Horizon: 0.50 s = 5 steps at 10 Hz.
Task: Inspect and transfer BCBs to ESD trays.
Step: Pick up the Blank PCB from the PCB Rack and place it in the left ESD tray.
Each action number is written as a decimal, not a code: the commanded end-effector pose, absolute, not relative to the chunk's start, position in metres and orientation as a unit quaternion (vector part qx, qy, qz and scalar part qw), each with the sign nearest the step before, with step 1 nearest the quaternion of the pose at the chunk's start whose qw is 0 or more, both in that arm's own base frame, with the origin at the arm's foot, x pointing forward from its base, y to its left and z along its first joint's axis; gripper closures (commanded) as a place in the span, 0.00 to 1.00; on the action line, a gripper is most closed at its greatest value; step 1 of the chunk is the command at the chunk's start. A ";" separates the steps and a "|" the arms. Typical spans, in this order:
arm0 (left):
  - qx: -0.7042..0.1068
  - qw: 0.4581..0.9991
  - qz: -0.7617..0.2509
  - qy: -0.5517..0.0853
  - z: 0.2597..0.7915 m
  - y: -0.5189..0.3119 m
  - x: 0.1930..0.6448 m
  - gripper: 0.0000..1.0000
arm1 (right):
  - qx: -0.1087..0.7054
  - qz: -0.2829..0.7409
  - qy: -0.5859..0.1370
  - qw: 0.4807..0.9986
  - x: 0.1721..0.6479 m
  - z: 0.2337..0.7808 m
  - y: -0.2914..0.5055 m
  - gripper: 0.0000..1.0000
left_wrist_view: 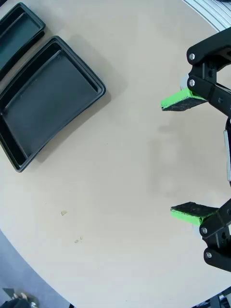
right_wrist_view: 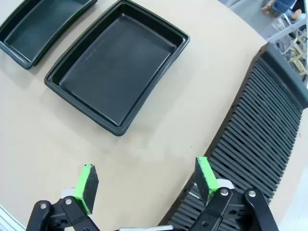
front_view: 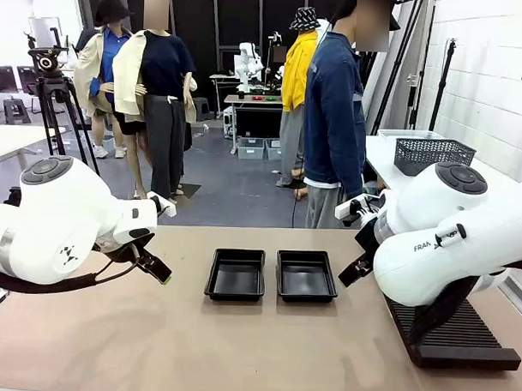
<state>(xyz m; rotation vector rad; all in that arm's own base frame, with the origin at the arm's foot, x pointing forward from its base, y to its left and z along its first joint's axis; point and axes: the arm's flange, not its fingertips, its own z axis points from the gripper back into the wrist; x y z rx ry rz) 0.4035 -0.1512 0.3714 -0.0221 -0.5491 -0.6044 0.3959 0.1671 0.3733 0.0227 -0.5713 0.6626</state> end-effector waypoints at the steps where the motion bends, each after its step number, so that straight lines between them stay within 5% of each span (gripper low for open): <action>1: -0.011 0.918 -0.294 -0.267 0.371 -0.151 0.403 0.00 | 0.011 0.321 -0.277 0.906 0.396 0.373 0.167 0.00; 5: -0.011 0.918 -0.294 -0.267 0.371 -0.151 0.403 0.00 | 0.011 0.321 -0.277 0.906 0.396 0.373 0.167 0.00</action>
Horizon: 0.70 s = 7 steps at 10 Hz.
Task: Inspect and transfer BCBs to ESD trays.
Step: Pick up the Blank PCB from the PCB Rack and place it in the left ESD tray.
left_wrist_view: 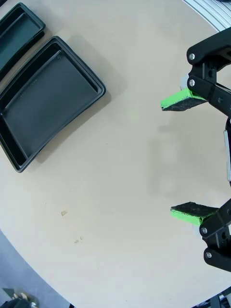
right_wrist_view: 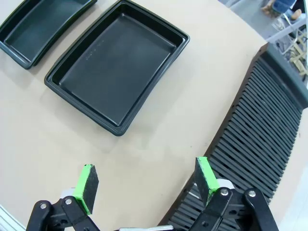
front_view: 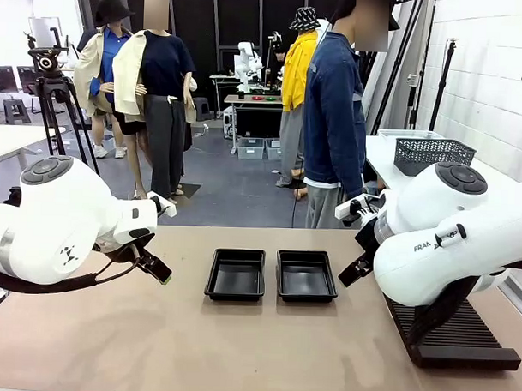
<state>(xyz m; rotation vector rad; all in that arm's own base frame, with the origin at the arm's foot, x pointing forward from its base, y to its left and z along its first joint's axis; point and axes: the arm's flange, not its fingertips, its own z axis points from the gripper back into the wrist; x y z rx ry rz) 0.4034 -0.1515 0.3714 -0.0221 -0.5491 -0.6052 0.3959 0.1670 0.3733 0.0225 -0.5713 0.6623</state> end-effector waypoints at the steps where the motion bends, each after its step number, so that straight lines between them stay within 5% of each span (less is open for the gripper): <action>1: -0.011 0.918 -0.294 -0.267 0.371 -0.151 0.403 0.00 | 0.011 0.321 -0.277 0.906 0.396 0.373 0.167 0.00; 7: -0.011 0.918 -0.294 -0.267 0.371 -0.151 0.403 0.00 | 0.011 0.321 -0.277 0.906 0.396 0.373 0.167 0.00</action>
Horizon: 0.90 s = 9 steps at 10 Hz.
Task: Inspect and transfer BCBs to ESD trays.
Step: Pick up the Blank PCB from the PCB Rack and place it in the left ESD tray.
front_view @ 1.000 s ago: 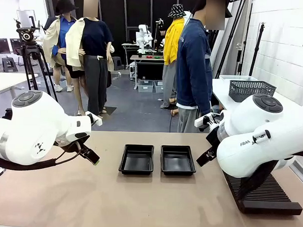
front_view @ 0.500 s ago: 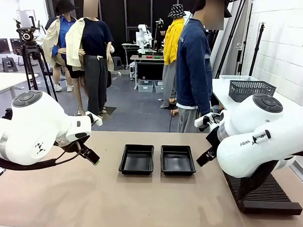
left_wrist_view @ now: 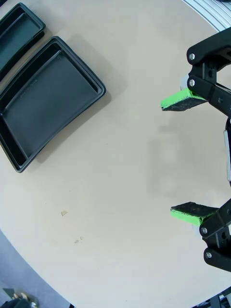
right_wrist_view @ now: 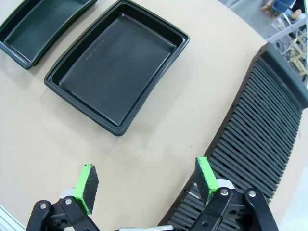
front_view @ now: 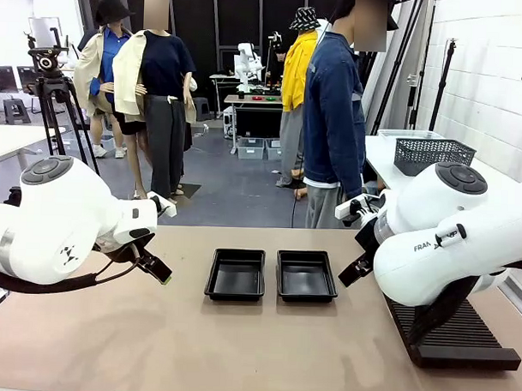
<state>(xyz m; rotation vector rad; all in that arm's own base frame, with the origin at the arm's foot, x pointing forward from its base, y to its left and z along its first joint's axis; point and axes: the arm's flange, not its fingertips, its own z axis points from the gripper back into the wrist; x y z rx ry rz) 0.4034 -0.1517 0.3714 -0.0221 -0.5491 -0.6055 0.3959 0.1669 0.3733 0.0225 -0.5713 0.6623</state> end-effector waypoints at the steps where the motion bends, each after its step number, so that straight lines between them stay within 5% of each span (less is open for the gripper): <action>1: -0.011 0.918 -0.294 -0.267 0.371 -0.151 0.403 0.00 | 0.011 0.321 -0.277 0.906 0.396 0.373 0.167 0.00; 9: -0.130 0.944 -0.211 -0.218 0.469 -0.115 0.477 0.00 | 0.109 0.300 -0.156 0.935 0.451 0.474 0.132 0.00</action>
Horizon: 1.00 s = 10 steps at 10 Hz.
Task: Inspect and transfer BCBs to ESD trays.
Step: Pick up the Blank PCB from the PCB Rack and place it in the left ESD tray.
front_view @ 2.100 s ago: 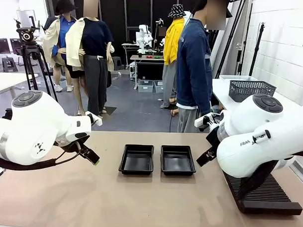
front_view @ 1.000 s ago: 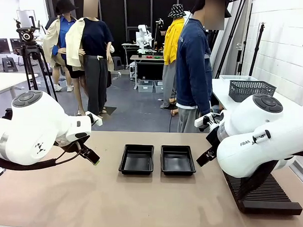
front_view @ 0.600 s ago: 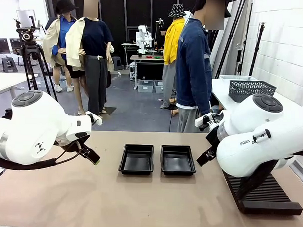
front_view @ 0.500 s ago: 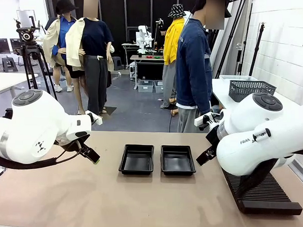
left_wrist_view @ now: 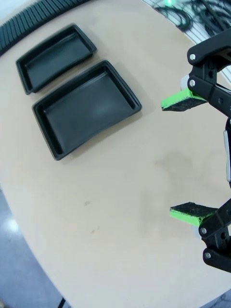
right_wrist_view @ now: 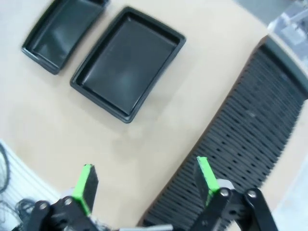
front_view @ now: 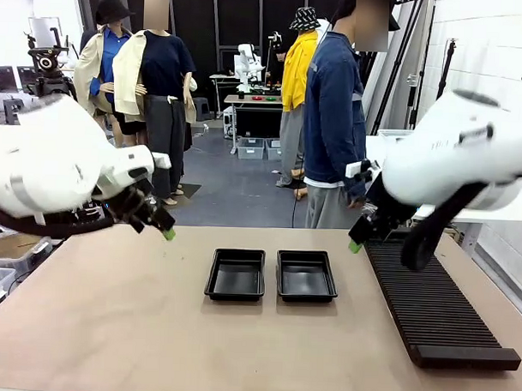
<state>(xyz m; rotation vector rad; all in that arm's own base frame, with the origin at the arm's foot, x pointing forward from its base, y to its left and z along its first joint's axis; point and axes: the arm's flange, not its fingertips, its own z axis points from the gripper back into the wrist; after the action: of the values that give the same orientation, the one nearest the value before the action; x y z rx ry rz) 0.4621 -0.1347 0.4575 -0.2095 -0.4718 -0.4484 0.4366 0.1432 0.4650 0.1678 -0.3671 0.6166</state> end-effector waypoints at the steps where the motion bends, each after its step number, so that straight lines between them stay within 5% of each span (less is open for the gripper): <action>1: -0.146 0.945 -0.193 -0.221 0.482 -0.096 0.487 0.00 | 0.152 0.297 -0.154 0.930 0.457 0.484 0.120 0.00; 5: -0.268 0.918 -0.190 -0.222 0.506 -0.012 0.489 0.00 | 0.277 0.260 -0.163 0.911 0.450 0.489 0.051 0.00; 10: -0.432 0.867 -0.061 -0.238 0.511 0.105 0.476 0.00 | 0.485 0.229 -0.218 0.816 0.418 0.457 -0.087 0.00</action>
<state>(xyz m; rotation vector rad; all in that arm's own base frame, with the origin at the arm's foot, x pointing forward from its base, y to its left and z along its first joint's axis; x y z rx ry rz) 0.4666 0.0871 0.5155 -0.8478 -0.4943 -0.1922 0.4151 -0.0741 0.4693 0.9433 -0.4398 0.4883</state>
